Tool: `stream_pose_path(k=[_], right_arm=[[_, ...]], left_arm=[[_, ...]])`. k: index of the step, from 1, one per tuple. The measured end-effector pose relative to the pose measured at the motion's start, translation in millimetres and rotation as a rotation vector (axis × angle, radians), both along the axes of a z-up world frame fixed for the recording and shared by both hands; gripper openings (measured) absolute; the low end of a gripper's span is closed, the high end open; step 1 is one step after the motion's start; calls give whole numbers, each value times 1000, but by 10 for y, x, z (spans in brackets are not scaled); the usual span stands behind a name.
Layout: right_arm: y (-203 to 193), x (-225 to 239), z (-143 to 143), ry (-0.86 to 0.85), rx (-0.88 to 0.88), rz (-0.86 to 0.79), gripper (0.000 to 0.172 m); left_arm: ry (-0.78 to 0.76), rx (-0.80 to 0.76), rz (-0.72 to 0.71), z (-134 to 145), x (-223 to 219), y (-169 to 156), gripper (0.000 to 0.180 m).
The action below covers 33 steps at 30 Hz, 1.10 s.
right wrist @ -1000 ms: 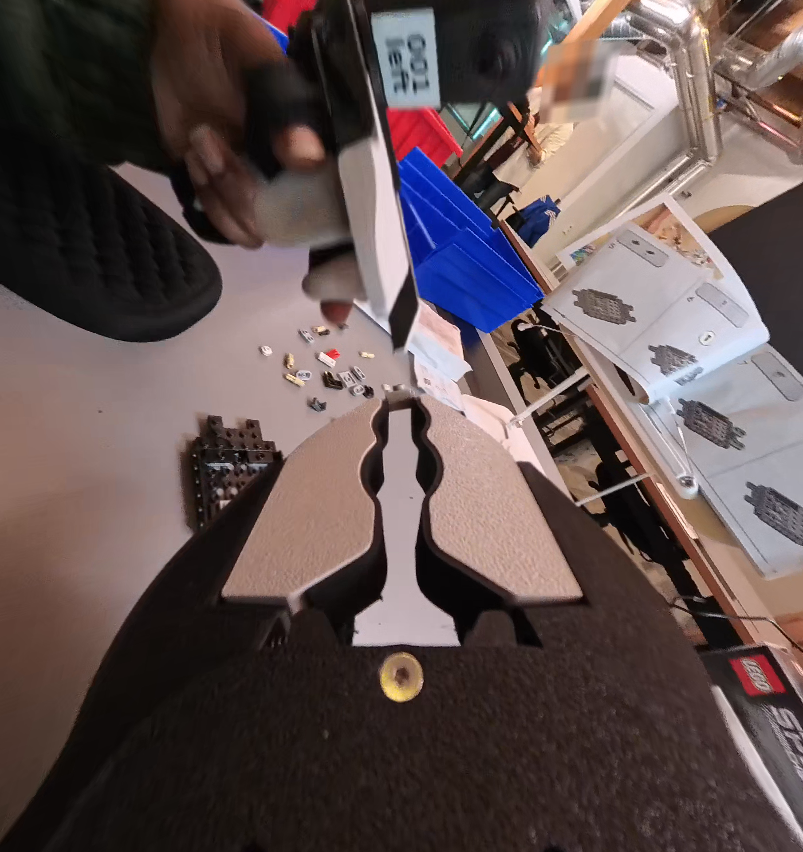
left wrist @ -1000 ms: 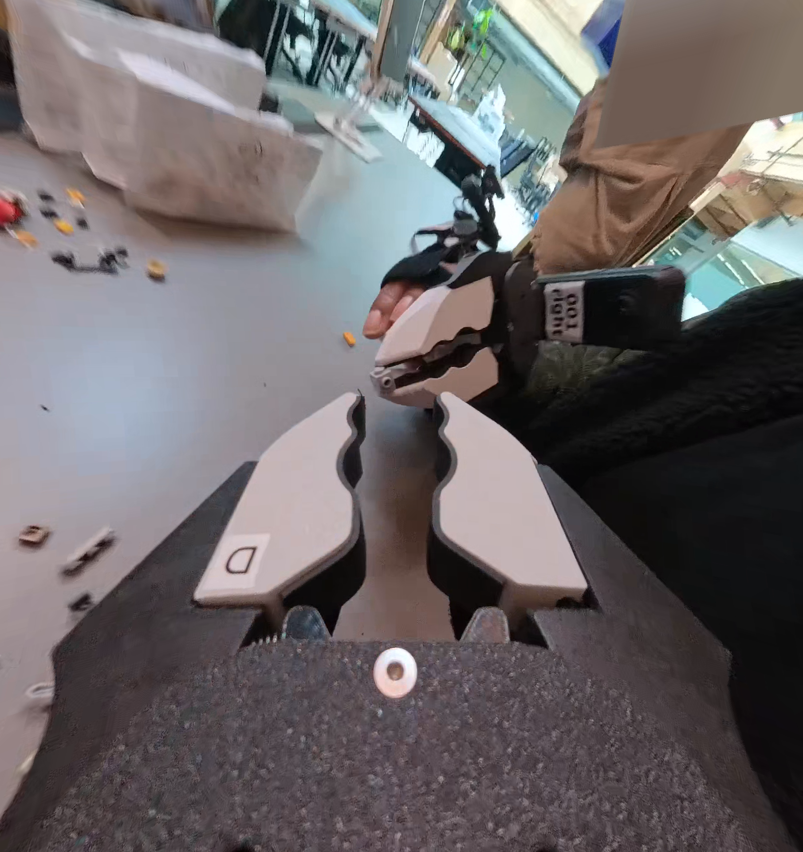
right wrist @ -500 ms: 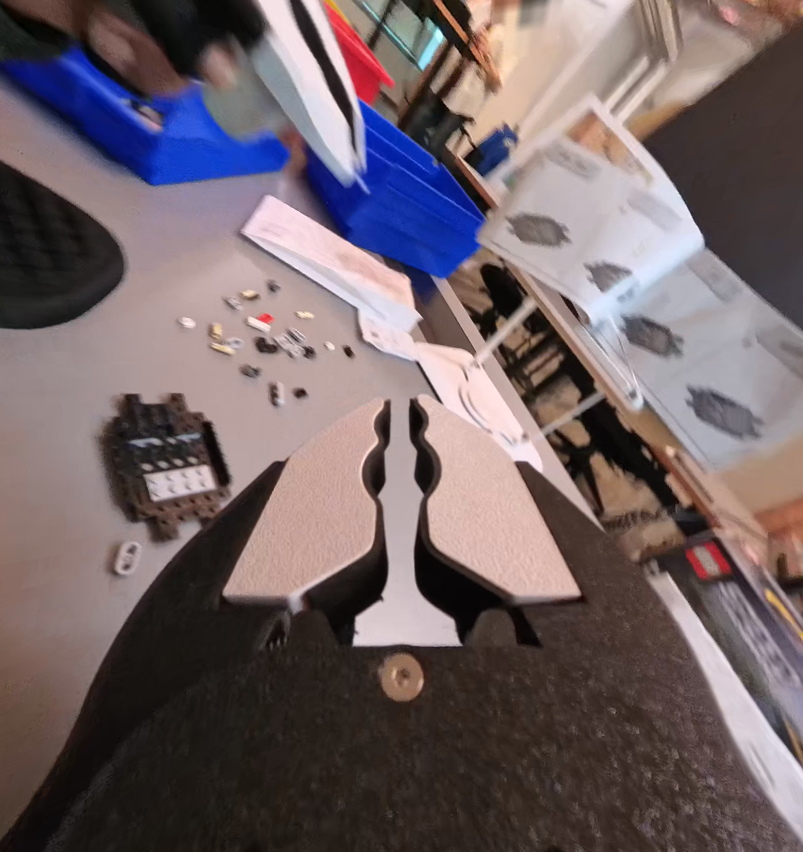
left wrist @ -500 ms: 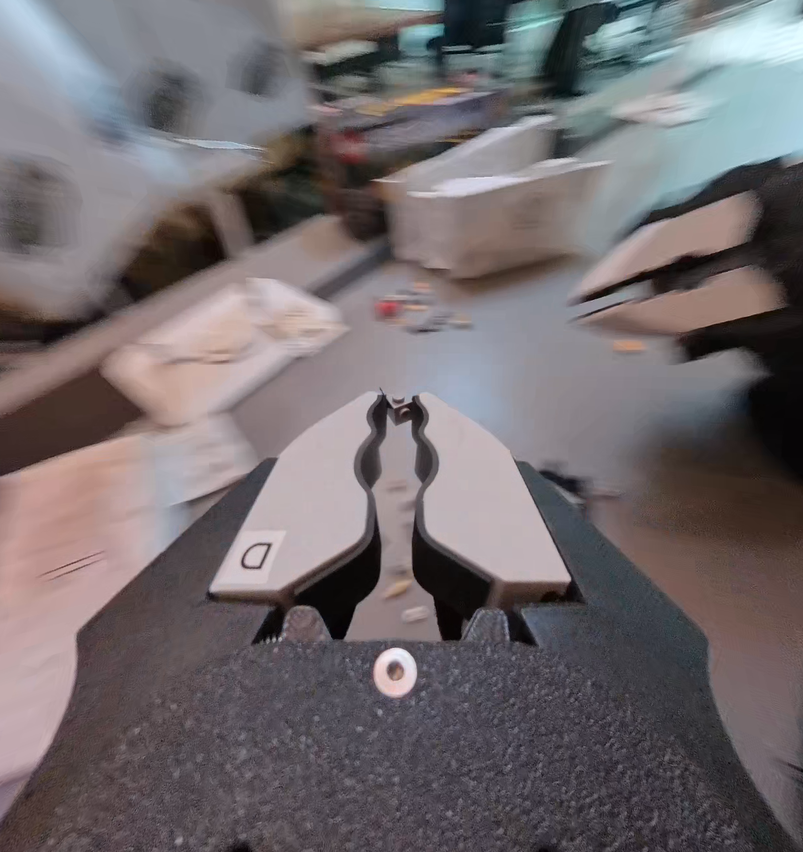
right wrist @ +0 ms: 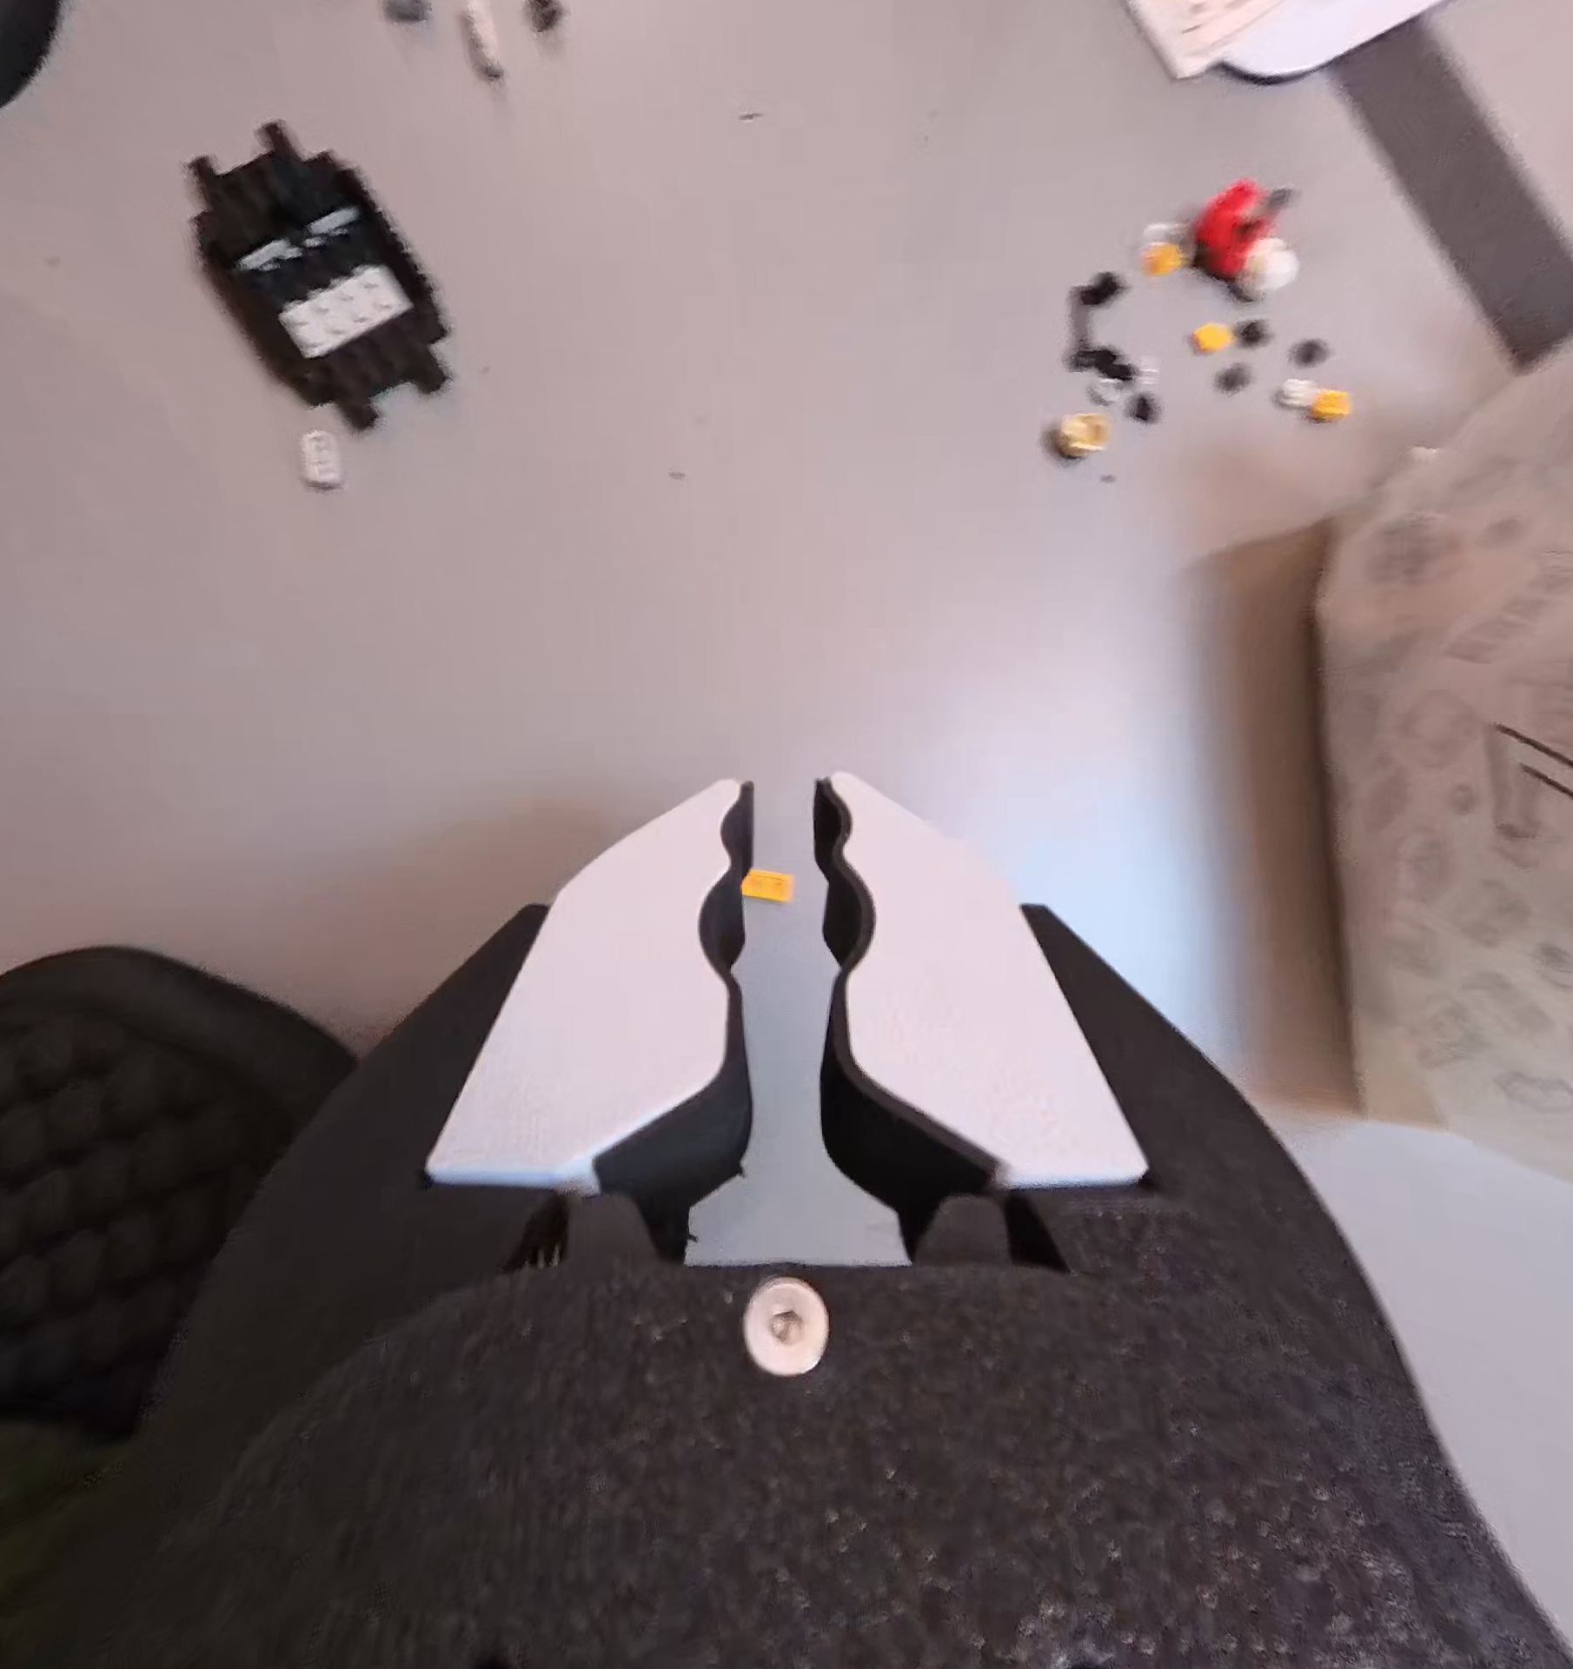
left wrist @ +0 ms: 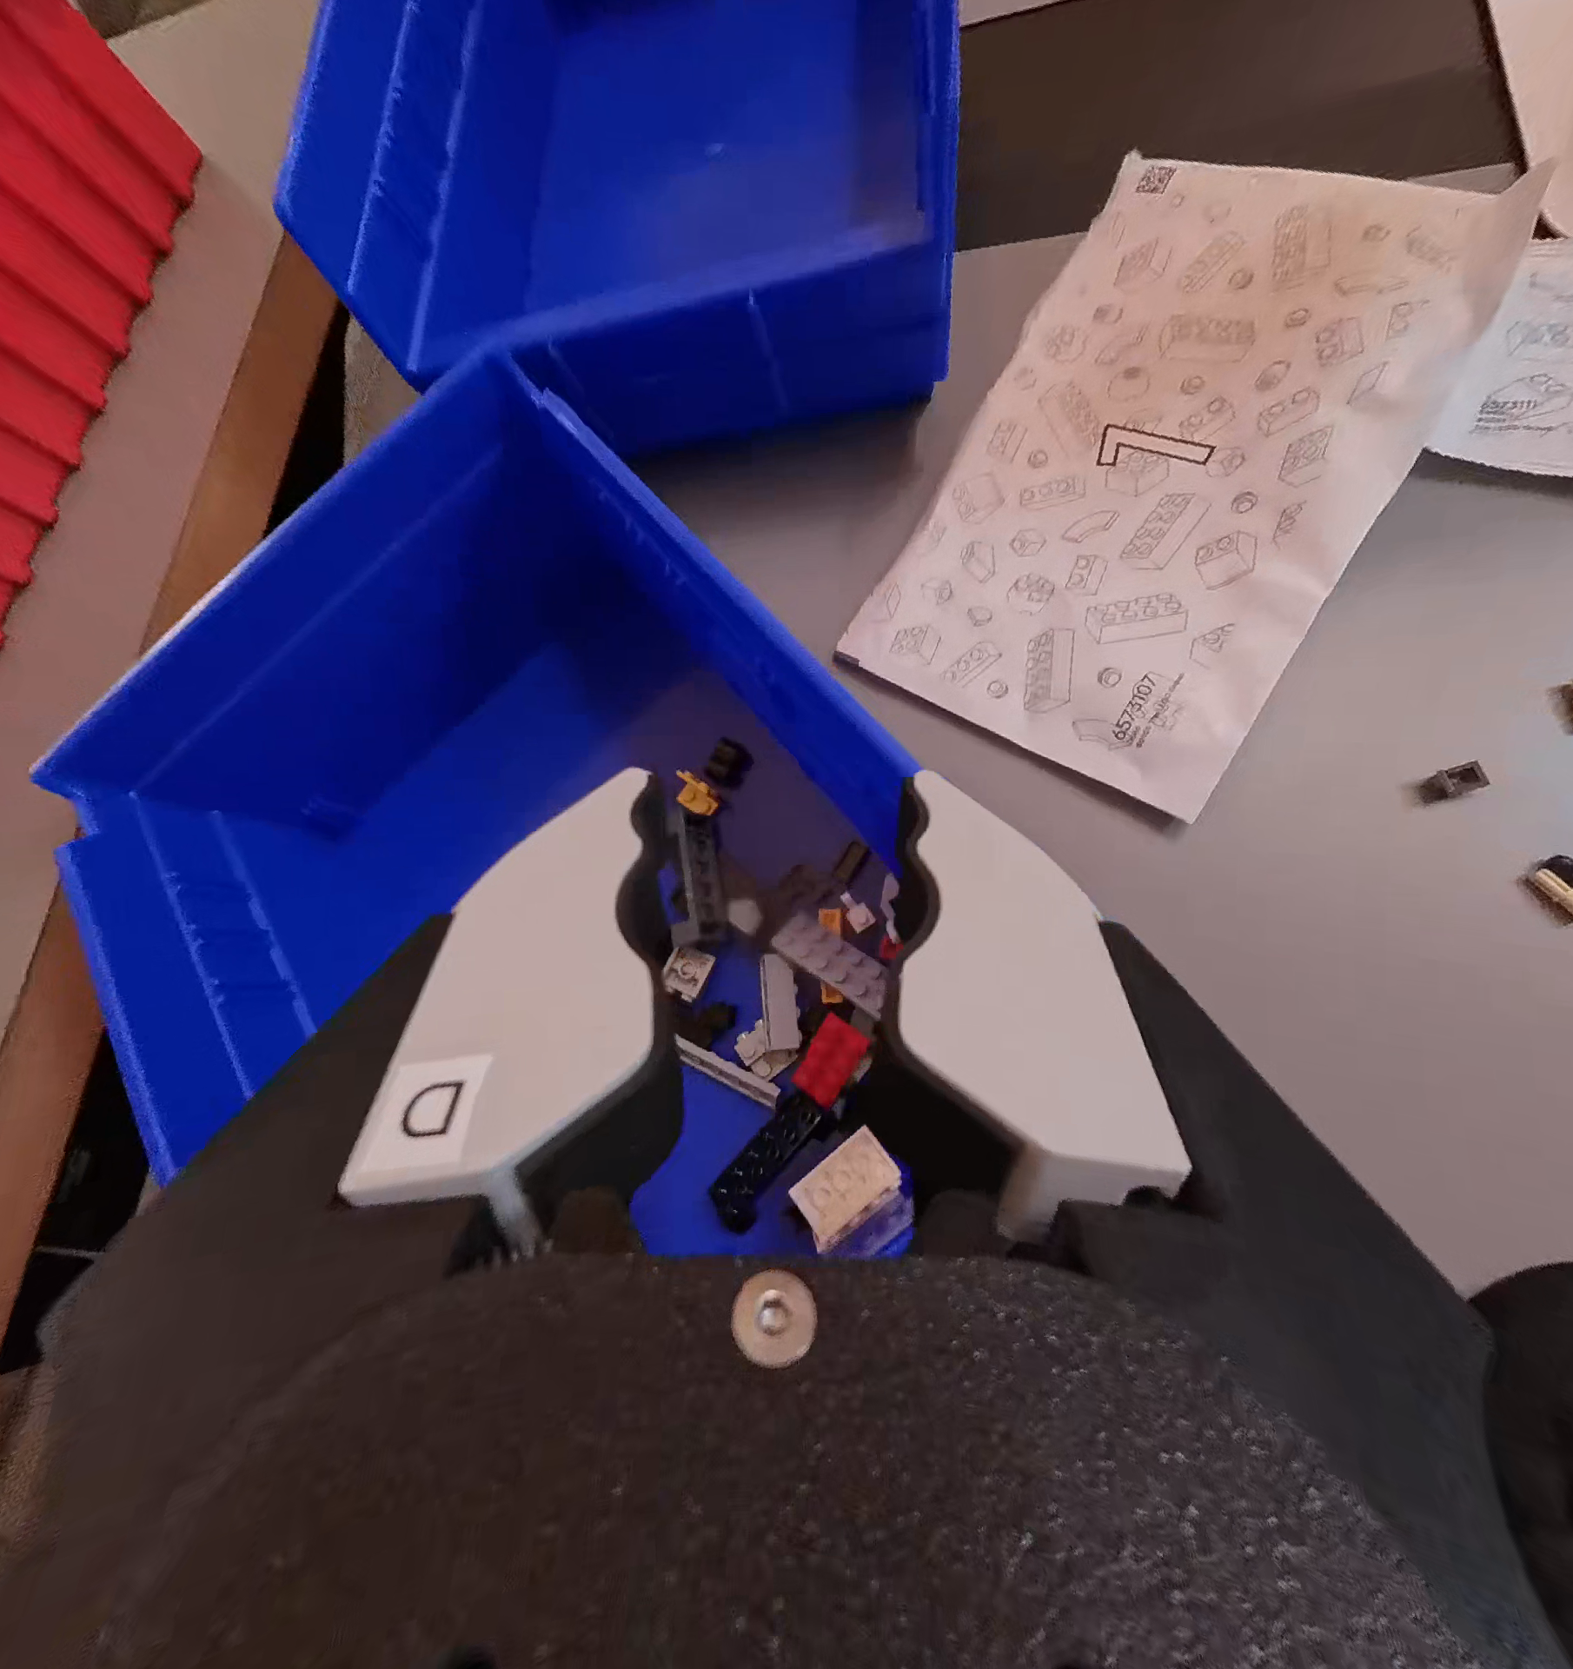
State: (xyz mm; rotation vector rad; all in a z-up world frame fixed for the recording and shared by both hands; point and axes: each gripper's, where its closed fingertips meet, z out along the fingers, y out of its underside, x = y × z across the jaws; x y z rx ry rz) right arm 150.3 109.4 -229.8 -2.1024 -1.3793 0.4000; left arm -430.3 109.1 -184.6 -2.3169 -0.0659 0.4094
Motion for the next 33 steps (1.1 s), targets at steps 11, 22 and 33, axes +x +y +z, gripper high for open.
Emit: stream_pose_path(k=[11,22,33], right_arm=[[-151,138,-626,-348,-212,-25,31],[-40,-312,-362,-126,-7,122,16],[-433,-1785,669,349,784,452,16]], left_arm=[[127,241,-187,478,502,188,46],[-136,417,-724,654,1932,208,37],[-1004,124,-1311,319,3856,-524,29]])
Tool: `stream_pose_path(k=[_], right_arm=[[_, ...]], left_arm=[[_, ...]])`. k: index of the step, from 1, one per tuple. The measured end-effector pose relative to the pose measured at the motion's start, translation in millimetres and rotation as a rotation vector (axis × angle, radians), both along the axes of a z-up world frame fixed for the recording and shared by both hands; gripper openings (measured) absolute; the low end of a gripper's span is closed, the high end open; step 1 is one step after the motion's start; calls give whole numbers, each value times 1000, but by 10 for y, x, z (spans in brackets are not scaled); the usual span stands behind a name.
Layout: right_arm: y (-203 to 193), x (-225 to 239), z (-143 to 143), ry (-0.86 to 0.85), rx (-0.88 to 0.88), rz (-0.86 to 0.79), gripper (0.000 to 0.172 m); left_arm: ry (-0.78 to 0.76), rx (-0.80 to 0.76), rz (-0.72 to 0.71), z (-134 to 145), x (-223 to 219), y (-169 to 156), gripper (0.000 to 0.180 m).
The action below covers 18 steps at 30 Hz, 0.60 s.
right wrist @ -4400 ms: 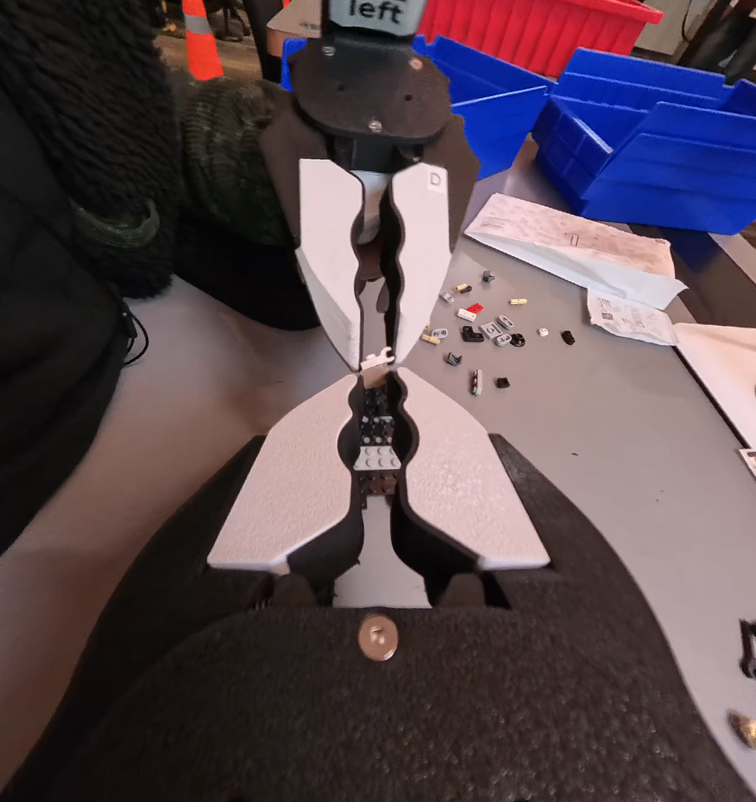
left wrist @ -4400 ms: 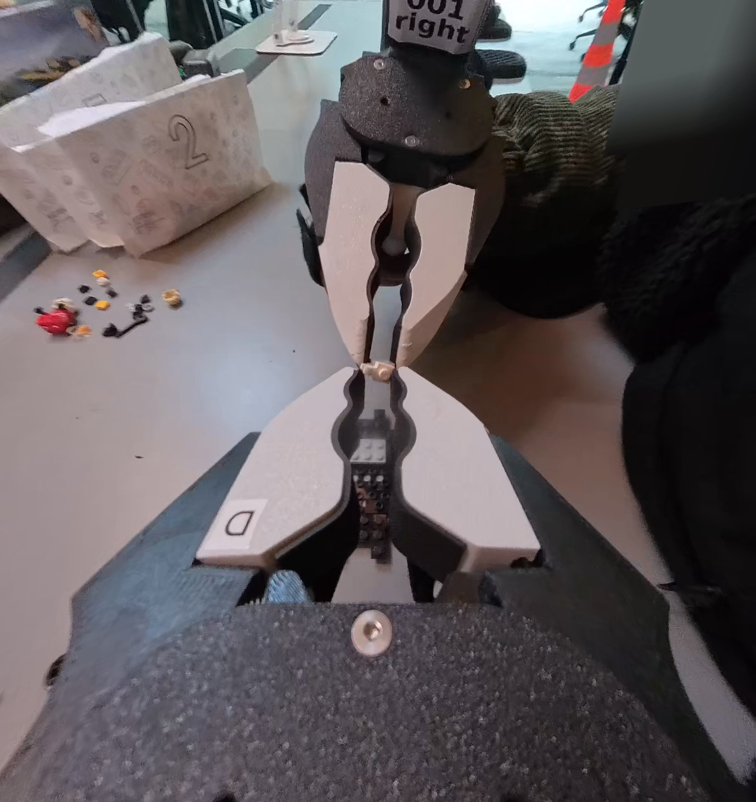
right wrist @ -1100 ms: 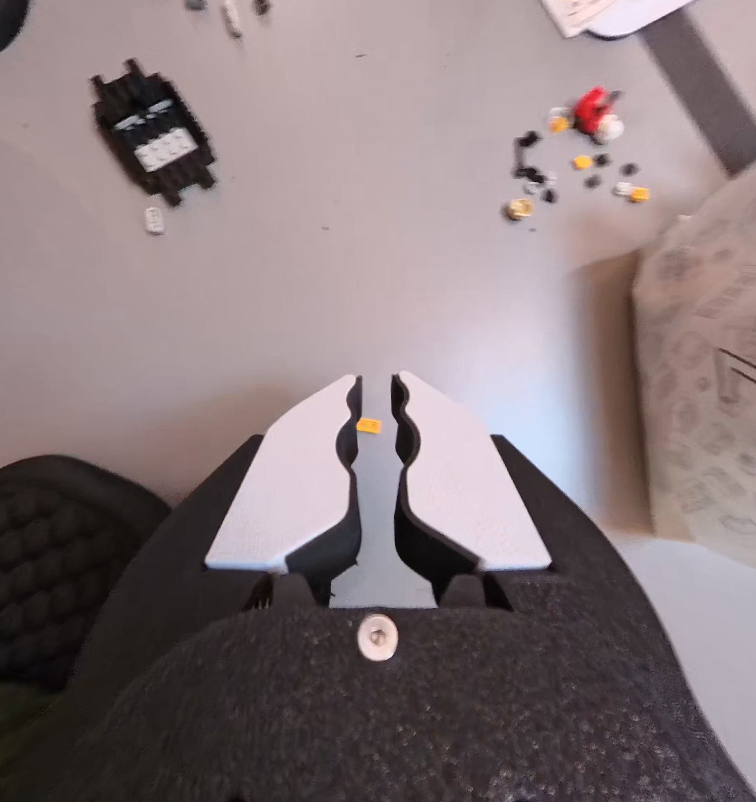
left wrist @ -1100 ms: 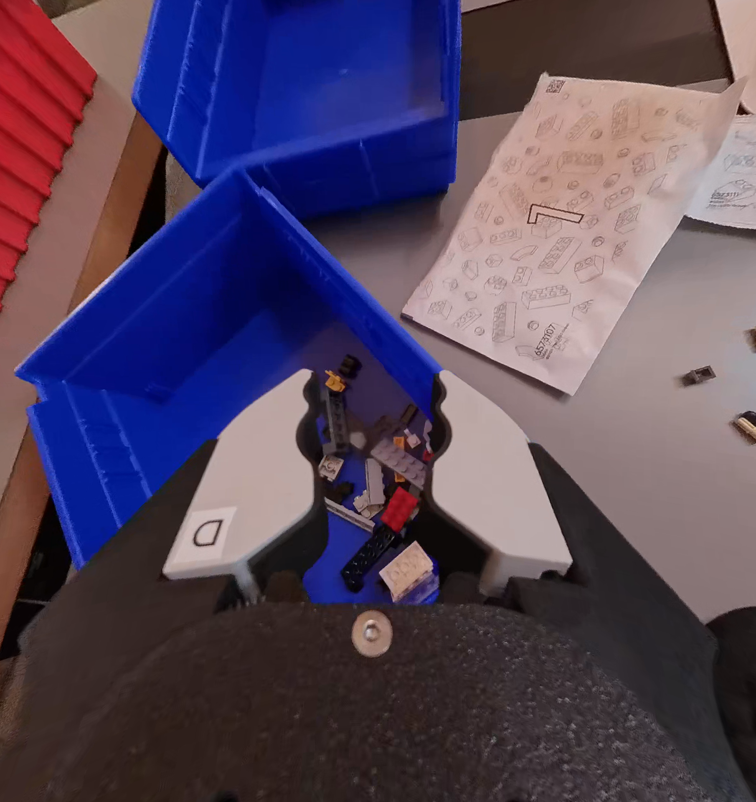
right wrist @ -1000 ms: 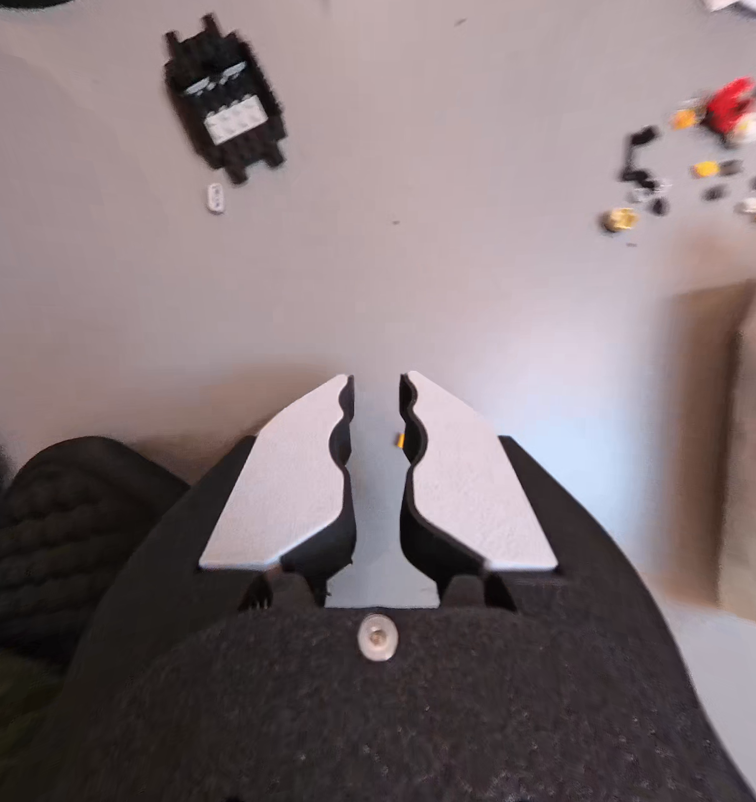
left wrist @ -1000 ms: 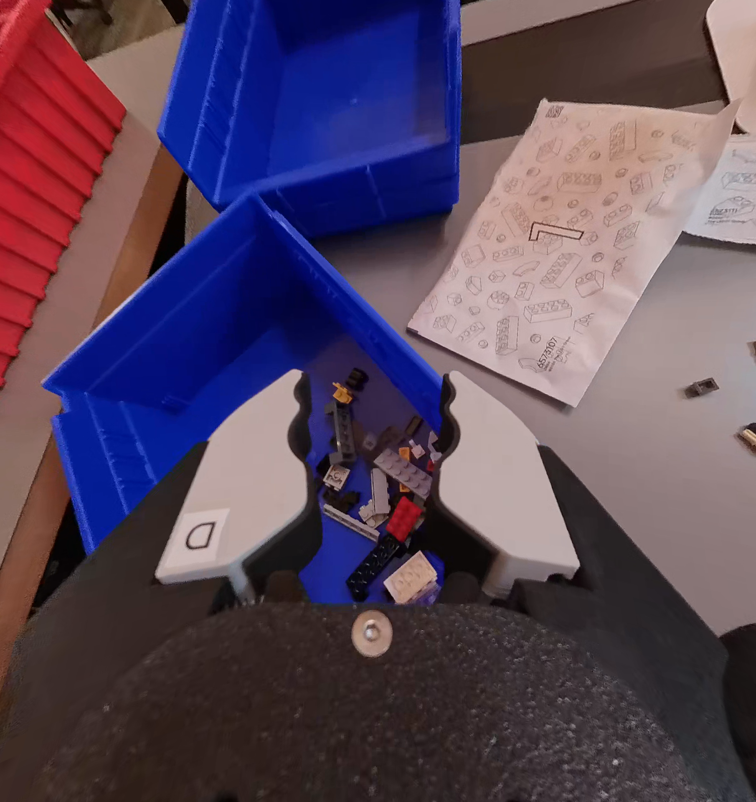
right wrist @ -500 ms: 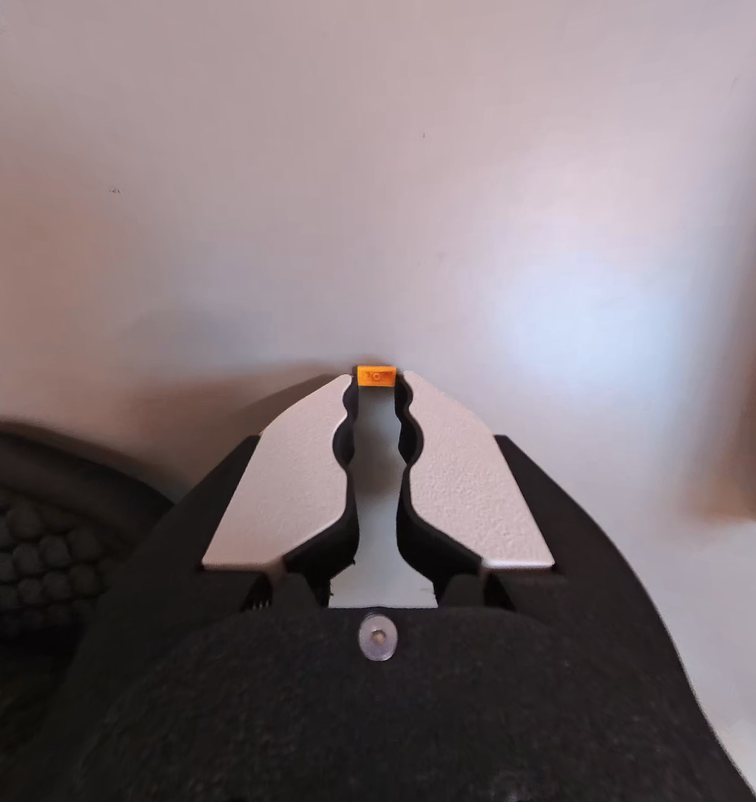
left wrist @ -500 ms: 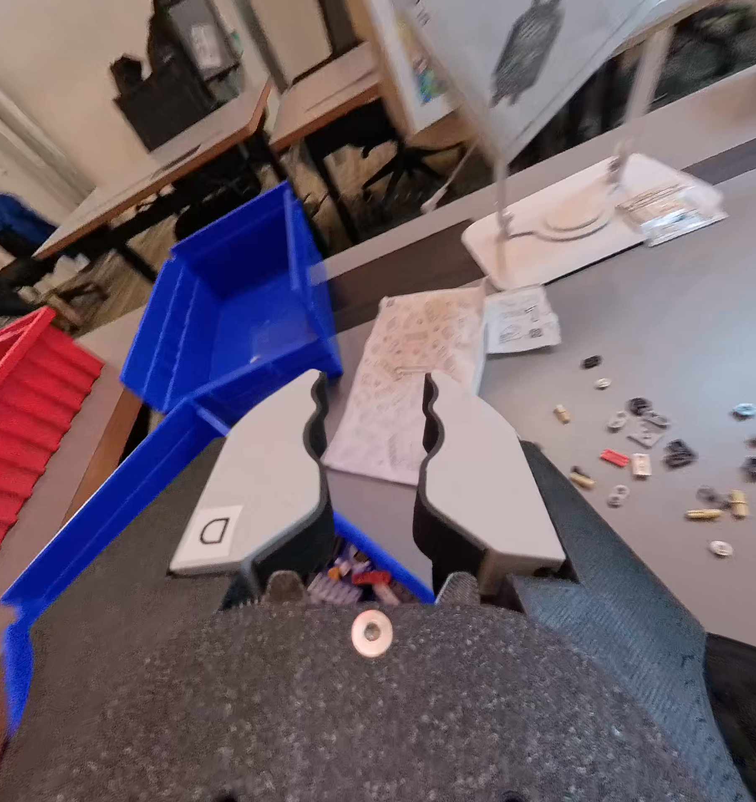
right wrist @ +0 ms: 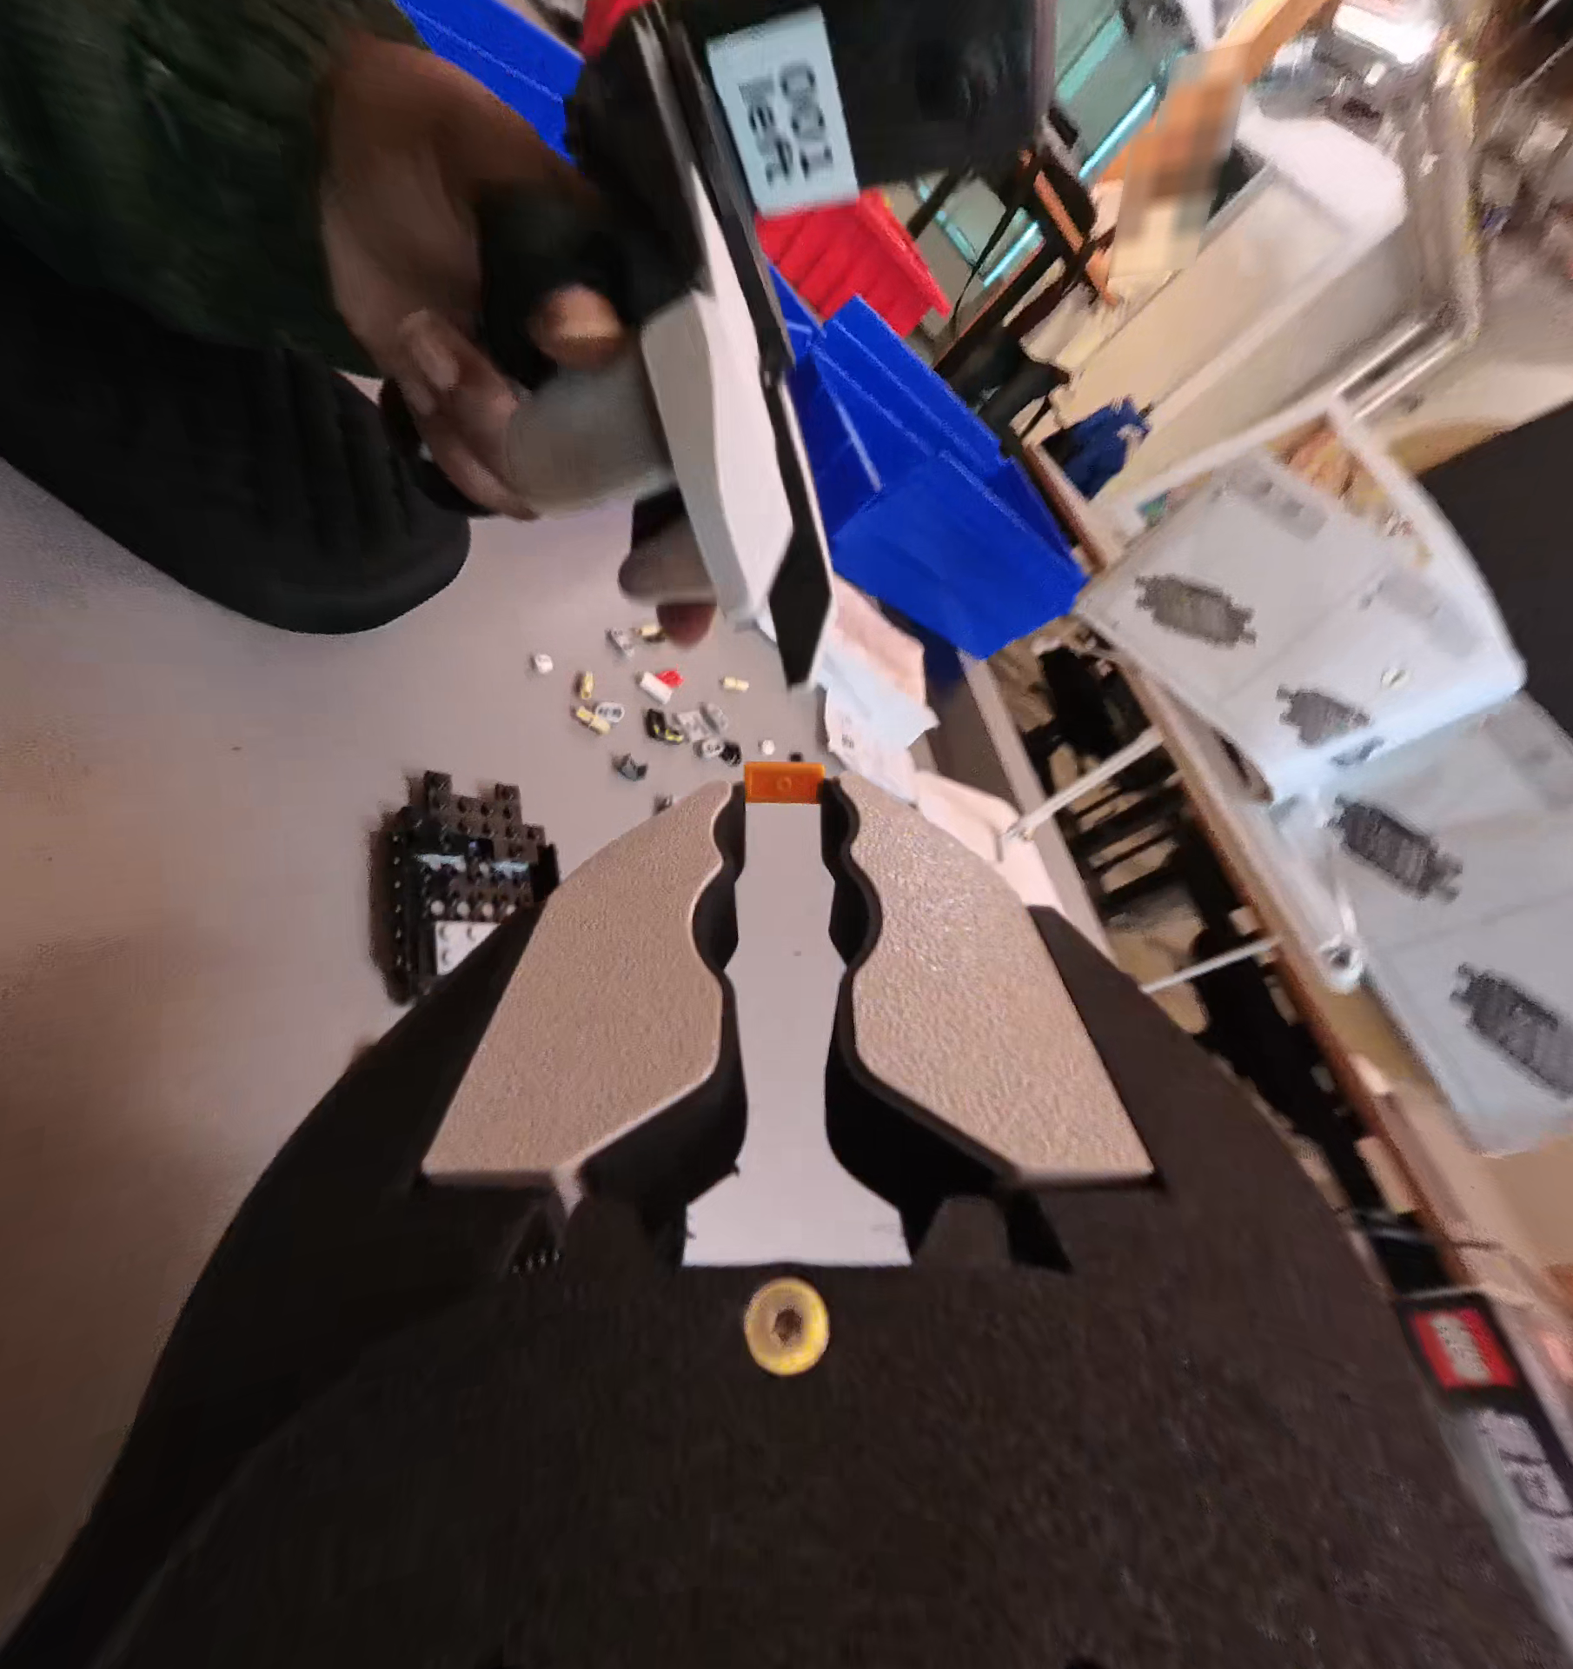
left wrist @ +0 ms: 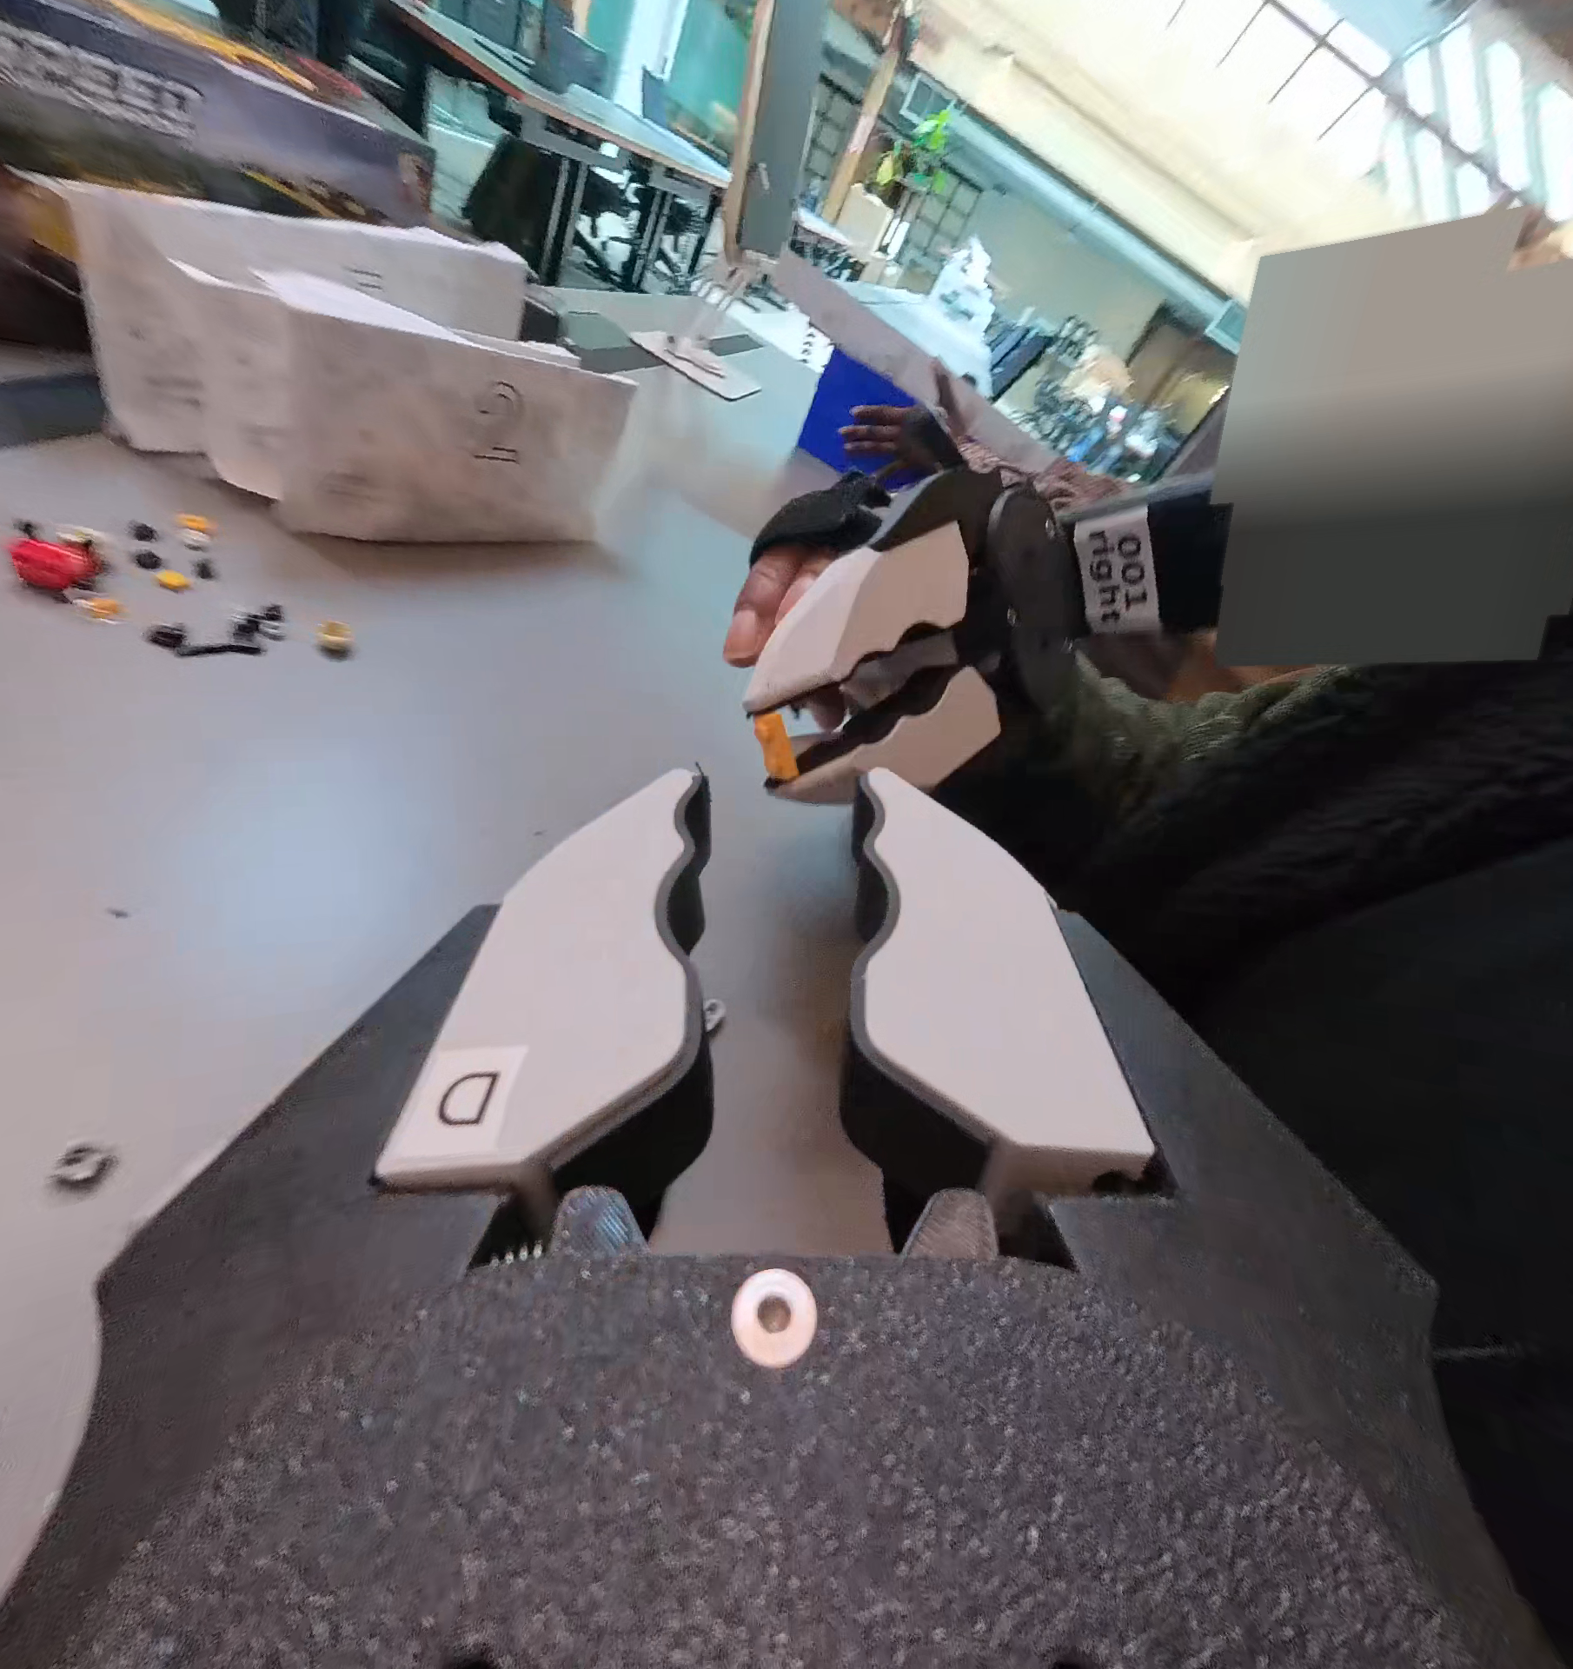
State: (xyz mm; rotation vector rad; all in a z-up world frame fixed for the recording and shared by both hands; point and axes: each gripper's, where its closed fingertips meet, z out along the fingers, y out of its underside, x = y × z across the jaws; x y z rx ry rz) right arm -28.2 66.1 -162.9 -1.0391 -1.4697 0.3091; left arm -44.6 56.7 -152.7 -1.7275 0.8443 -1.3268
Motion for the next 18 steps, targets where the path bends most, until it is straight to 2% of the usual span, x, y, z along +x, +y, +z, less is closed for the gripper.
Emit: stream_pose_path(k=[3,7,13,15,18], right_arm=[[-102,-117,56,26,98,13,16],[-145,-176,69,26,175,6,16],[-128,-198,7,8,182,-8,17],[-54,-156,18,30,132,-35,19],[100,-36,62,87,24,-84,20]], left_arm=[[3,-35,-33,-53,58,-50,23],[28,13,-35,-46,70,-81,13],[158,135,-29,-119,-2,-91,4],[306,263,85,-149,-224,91,4],[556,414,406,-76,-888,541,4]])
